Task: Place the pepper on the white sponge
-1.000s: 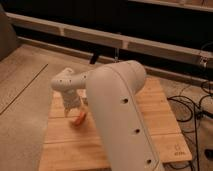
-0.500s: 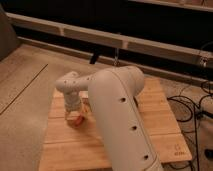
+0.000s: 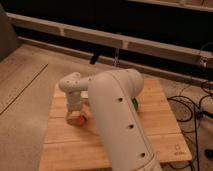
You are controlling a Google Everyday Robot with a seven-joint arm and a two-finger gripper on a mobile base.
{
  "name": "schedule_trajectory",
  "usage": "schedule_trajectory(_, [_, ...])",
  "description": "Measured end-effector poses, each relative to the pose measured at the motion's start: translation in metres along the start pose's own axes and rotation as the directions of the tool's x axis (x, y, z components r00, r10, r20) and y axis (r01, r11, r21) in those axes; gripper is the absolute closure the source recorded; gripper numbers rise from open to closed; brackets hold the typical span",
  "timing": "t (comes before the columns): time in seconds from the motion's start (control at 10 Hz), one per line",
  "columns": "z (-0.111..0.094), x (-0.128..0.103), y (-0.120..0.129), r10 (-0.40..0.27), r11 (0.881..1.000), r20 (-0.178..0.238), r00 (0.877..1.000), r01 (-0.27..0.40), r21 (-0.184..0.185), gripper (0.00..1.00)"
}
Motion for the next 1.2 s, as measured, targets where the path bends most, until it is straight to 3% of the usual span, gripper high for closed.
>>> schedule_trajectory(0.2, [-0.005,-0.004,0.000,0.009,1.000,0.014,1.000,-0.009,0.008,0.97])
schedule_trajectory(0.3, [-0.007,-0.004,-0.004,0.015,1.000,0.017,1.000,-0.015,0.021,1.00])
schedule_trajectory(0.7, [-0.017,-0.004,-0.017,0.051,0.998,0.033,0.998,-0.053,0.038,1.00])
schedule_trajectory(1.0, [-0.035,-0.011,-0.042,0.109,0.993,0.073,0.991,-0.113,0.041,1.00])
schedule_trajectory(1.2, [-0.038,-0.013,-0.055,0.131,0.990,0.076,0.988,-0.135,0.046,1.00])
